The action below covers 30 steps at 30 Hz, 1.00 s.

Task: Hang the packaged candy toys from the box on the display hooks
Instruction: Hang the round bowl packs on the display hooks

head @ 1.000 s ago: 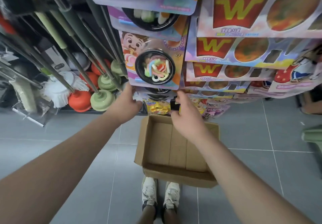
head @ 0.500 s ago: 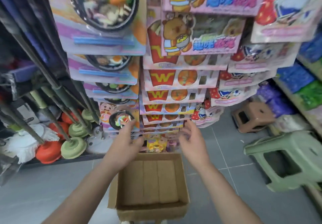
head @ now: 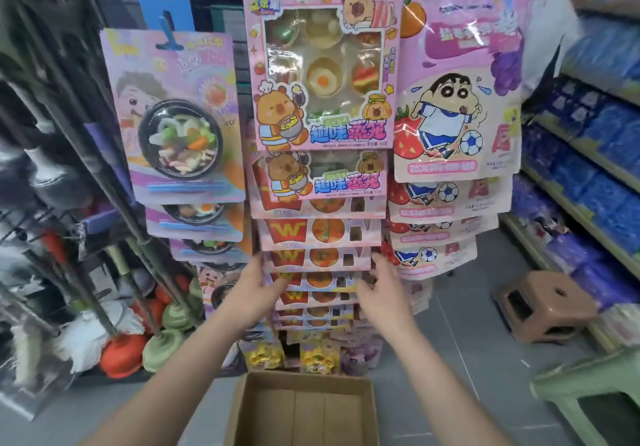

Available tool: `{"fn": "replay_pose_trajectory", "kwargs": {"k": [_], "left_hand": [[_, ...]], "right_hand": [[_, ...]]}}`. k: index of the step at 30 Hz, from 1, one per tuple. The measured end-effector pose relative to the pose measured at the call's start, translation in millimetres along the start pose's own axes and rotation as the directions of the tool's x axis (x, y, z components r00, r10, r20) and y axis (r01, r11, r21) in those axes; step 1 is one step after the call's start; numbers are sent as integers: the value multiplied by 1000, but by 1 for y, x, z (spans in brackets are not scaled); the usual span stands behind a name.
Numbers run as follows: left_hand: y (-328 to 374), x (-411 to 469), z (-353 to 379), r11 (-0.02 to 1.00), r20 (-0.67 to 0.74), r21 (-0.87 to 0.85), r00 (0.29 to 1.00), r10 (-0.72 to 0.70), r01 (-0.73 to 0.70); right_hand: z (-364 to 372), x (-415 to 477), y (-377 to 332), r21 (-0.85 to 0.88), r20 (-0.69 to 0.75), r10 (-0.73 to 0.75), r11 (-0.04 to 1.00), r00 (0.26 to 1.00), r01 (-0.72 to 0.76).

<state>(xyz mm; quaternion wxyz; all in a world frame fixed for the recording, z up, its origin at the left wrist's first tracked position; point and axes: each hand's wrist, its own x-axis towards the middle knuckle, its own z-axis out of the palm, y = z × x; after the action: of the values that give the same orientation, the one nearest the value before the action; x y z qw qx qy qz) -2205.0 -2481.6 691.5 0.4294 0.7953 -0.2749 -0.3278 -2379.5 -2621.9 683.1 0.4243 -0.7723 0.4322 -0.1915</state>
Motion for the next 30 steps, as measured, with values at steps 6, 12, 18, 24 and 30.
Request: {"fn": "replay_pose_trajectory", "kwargs": {"k": [6, 12, 18, 24, 30], "left_hand": [[14, -10, 7, 989, -162, -149, 987, -8, -16], [35, -17, 10, 963, -147, -271, 989, -30, -11], [45, -39, -6, 968, -96, -249, 995, 18, -41], [58, -44, -21, 958, -118, -238, 984, 132, -157], [66, -54, -26, 966, -95, -187, 982, 161, -177]], "right_hand": [[-29, -7, 4, 71, 71, -84, 994, 994, 79], [-35, -7, -17, 53, 91, -100, 994, 991, 96], [-41, -21, -33, -108, 28, -160, 981, 987, 162], [-46, -22, -59, -60, -52, -152, 987, 987, 149], [-53, -33, -65, -2, -16, -124, 992, 992, 124]]}}
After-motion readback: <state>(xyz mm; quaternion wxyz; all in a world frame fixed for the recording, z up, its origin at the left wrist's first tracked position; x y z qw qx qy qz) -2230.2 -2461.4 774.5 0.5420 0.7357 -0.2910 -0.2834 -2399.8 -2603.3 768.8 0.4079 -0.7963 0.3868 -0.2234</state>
